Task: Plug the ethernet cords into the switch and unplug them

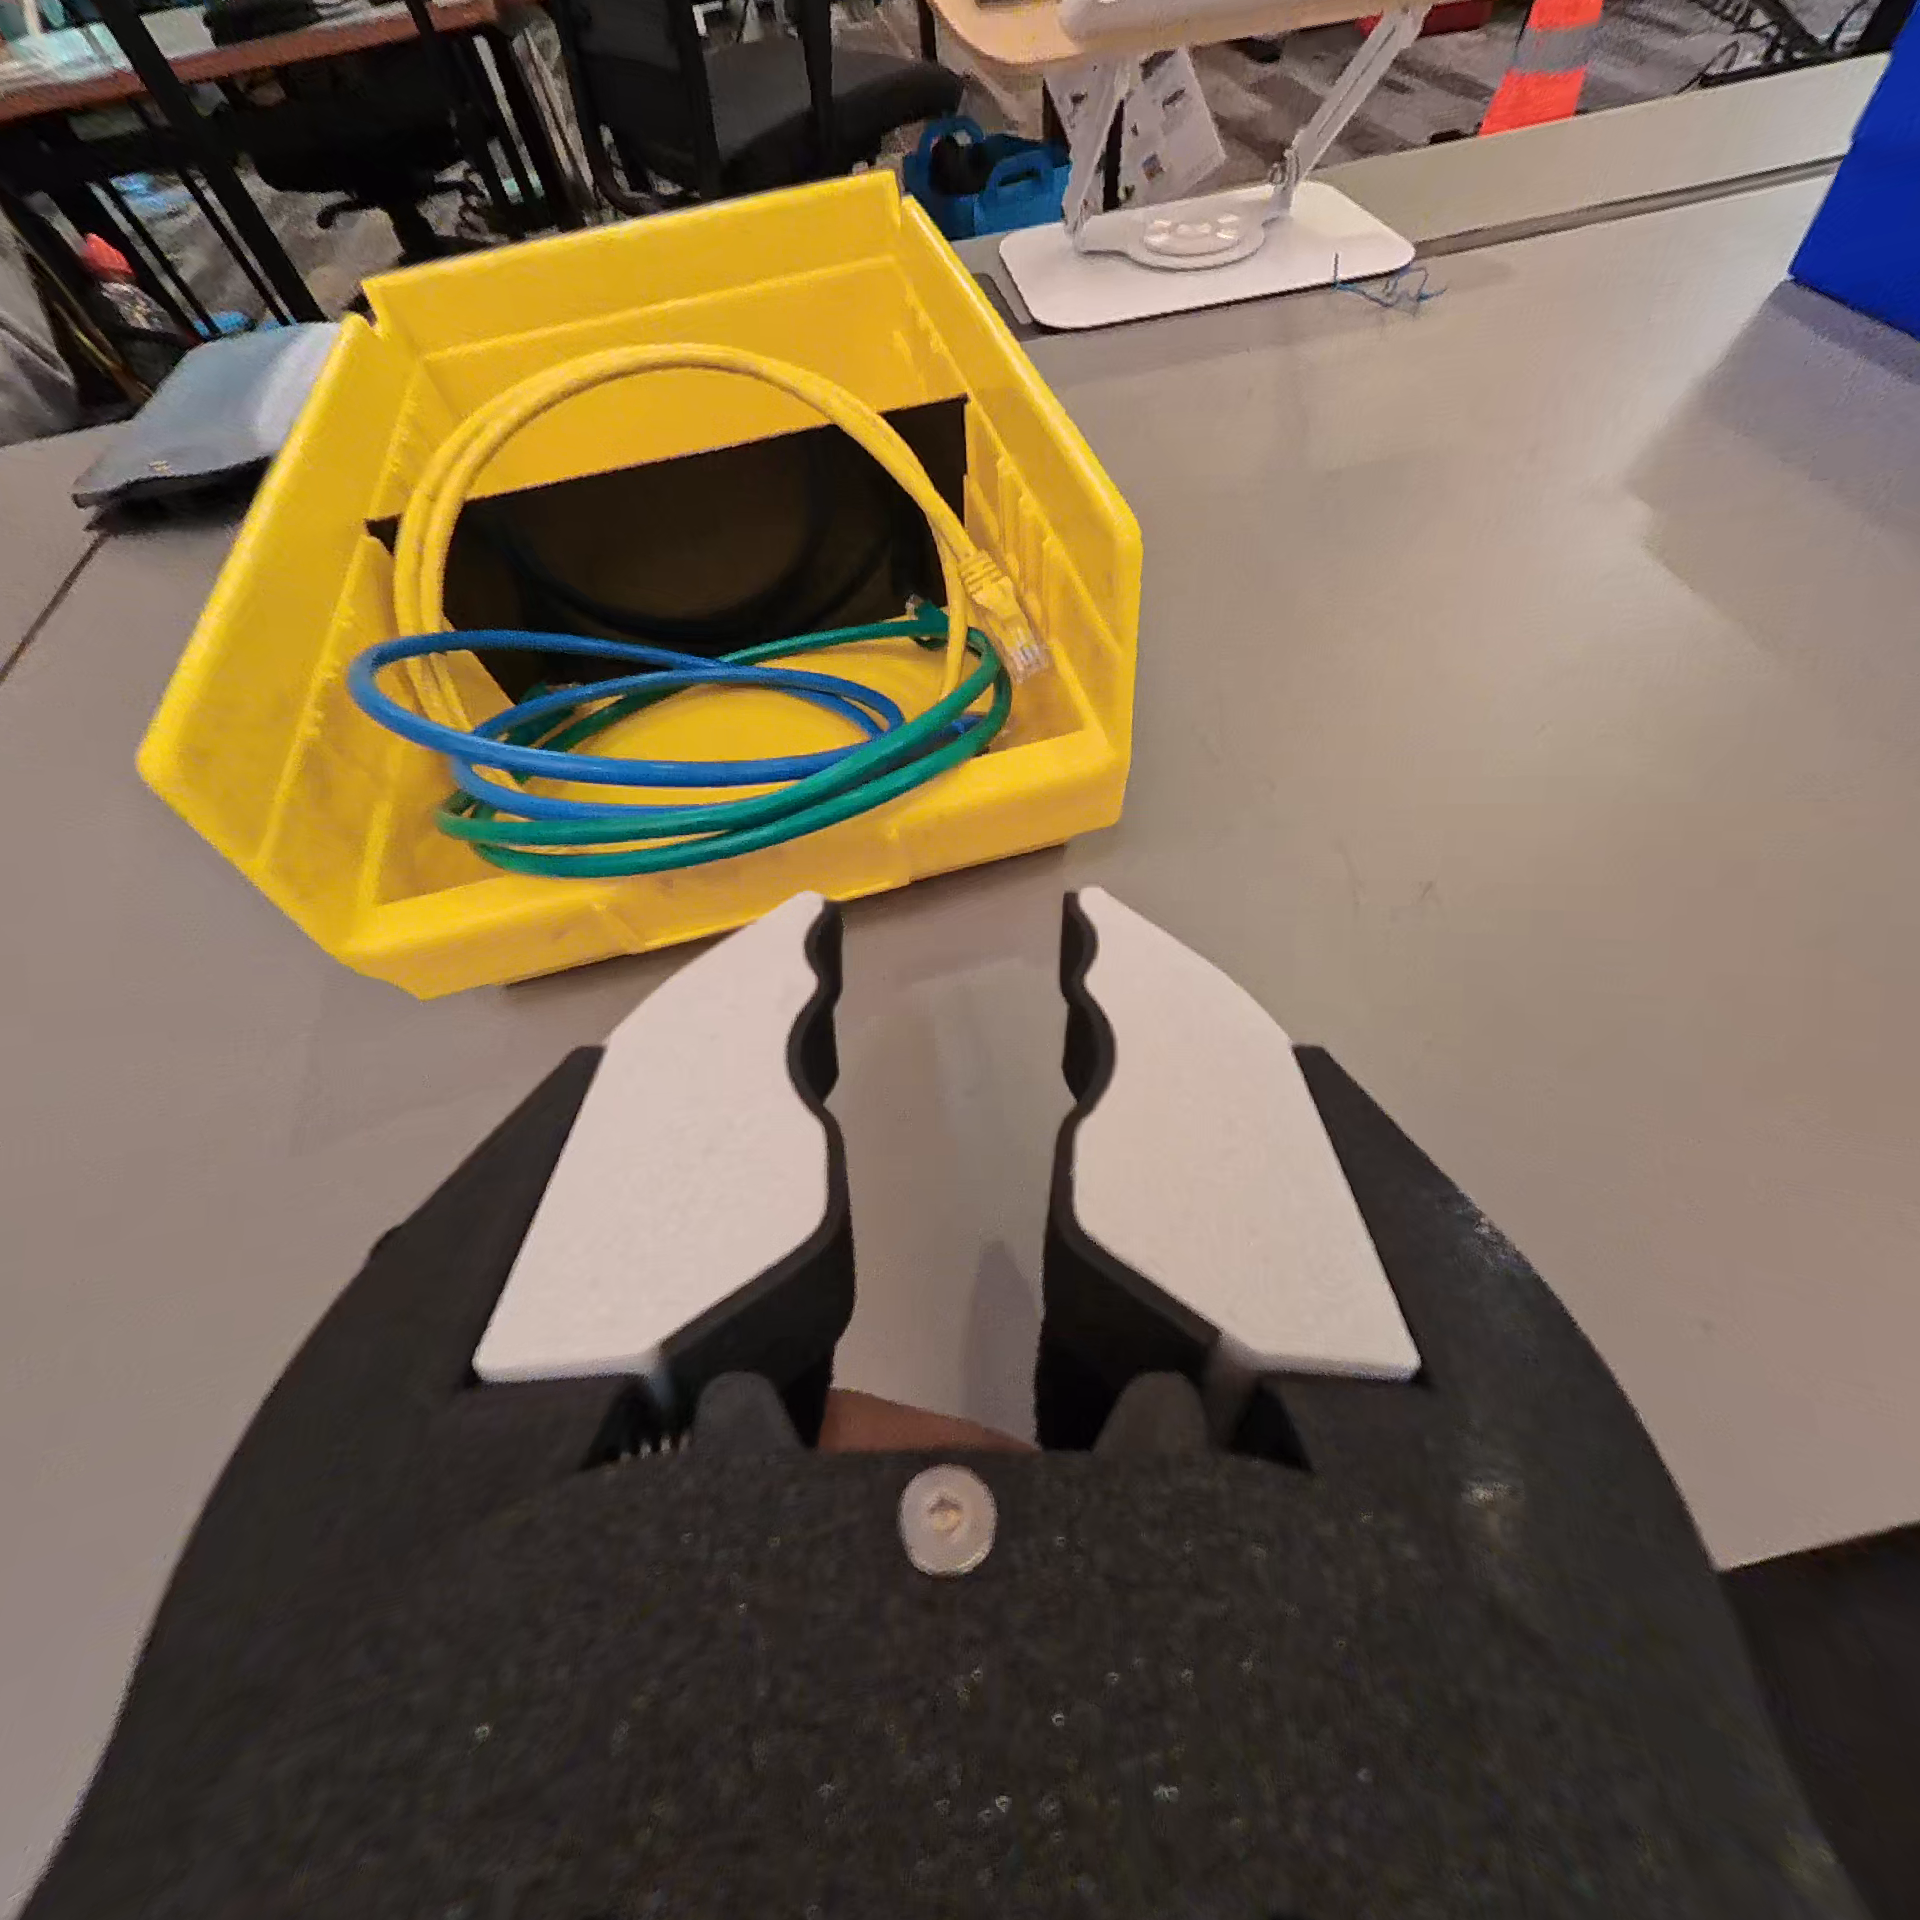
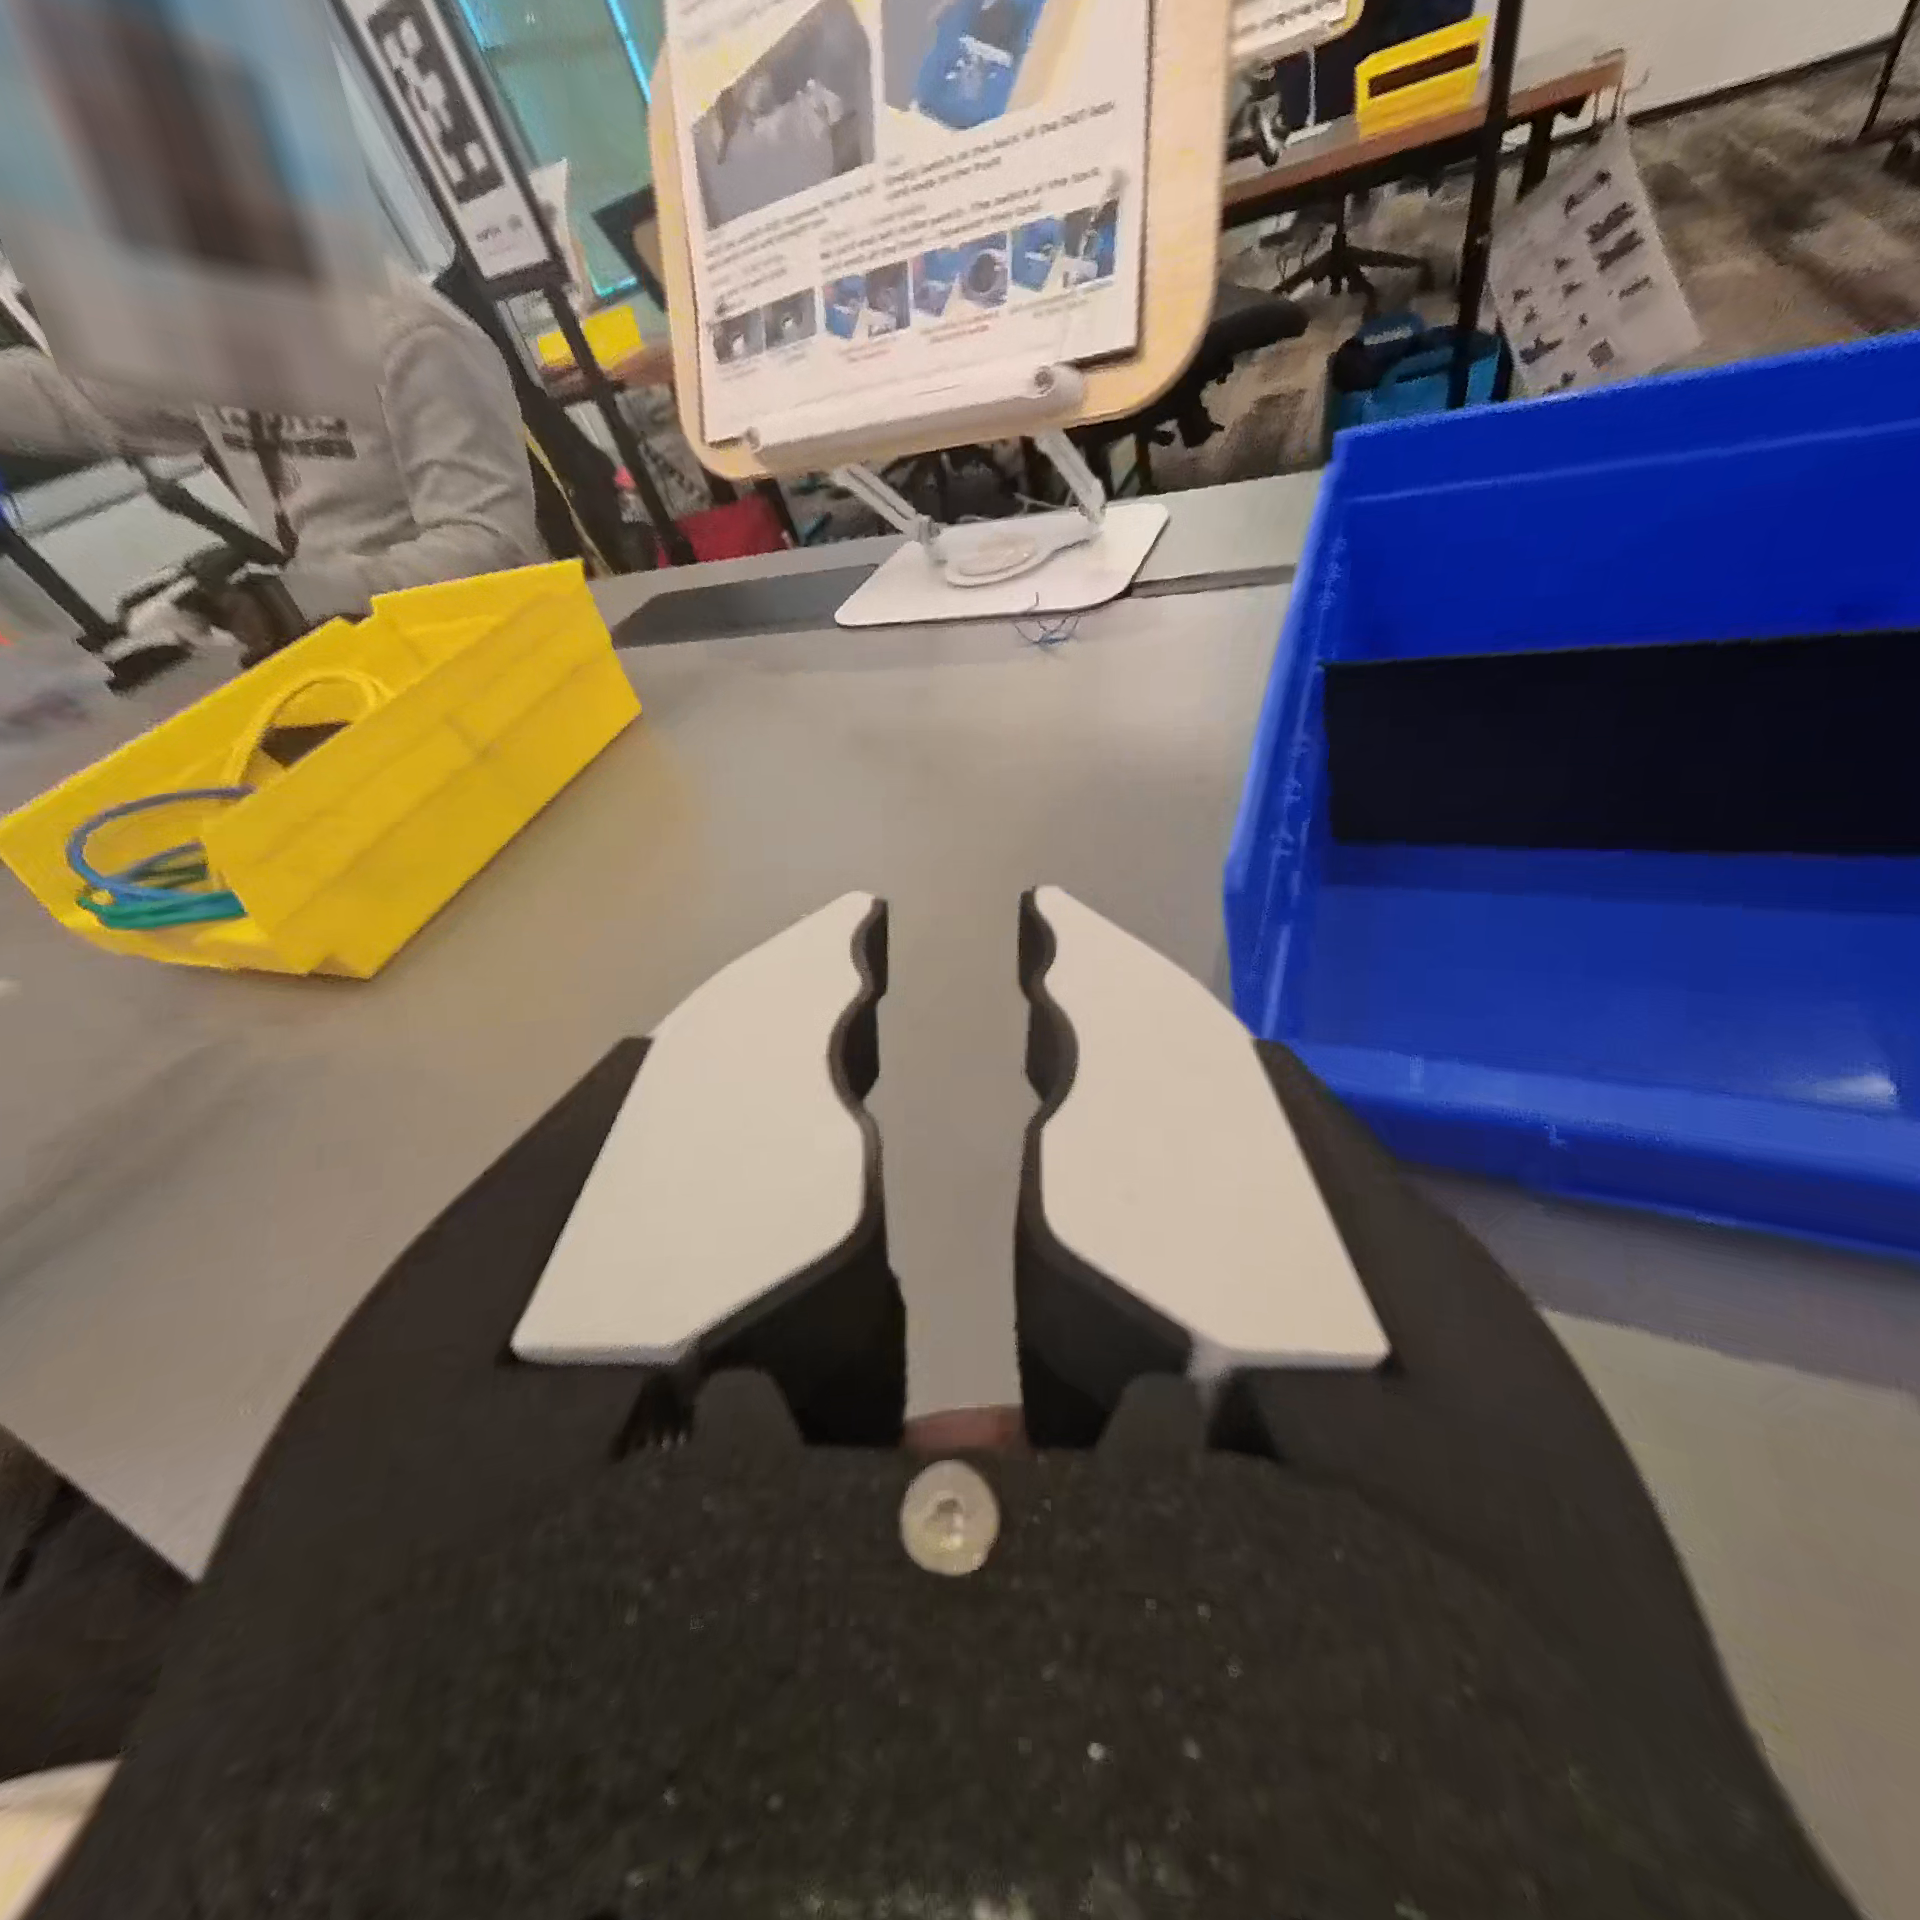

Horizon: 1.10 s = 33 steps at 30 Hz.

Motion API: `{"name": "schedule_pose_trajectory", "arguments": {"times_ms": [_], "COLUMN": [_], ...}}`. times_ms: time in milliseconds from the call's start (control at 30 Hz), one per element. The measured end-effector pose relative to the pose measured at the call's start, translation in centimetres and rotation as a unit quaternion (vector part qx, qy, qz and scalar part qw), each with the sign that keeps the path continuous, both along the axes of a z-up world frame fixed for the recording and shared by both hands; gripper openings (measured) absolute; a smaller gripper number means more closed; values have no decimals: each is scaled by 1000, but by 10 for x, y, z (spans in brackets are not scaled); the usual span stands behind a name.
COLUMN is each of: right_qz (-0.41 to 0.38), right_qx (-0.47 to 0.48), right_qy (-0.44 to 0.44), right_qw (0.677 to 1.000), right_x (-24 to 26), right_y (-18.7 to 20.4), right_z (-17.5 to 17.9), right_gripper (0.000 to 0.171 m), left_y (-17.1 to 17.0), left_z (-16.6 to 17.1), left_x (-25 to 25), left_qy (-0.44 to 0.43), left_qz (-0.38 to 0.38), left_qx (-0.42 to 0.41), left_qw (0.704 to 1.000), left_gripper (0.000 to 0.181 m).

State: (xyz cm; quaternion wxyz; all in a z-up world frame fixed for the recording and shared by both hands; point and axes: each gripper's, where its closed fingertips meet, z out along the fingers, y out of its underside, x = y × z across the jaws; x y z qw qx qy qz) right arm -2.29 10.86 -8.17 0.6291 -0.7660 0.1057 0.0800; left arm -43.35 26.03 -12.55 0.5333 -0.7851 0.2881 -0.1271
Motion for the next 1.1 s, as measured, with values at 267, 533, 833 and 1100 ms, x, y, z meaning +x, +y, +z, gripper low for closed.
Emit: {"name": "schedule_pose_trajectory", "arguments": {"times_ms": [267, 533, 833, 1100], "right_qz": [59, 35, 42, 61], "right_qx": [-50, -55, -59, -66], "right_qy": [-93, -135, -105, -105], "right_qw": [993, 989, 992, 990], "right_x": [-42, -37, -28, -37], "right_y": [11, 22, 33, 30], "right_z": [-33, -49, -54, -59], "right_gripper": [24, 34, 35, 34], "left_y": [9, 21, 54, 236], "left_z": [-18, -15, 53, 21], "left_x": [15, 26, 82, 96], "left_qy": [1, -29, 0, 149], "left_qz": [-8, -14, -162, 3], "left_qx": [-47, -92, -347, -394], "left_qw": [999, 995, 924, 907], "left_gripper": [44, 51, 59, 59]}}
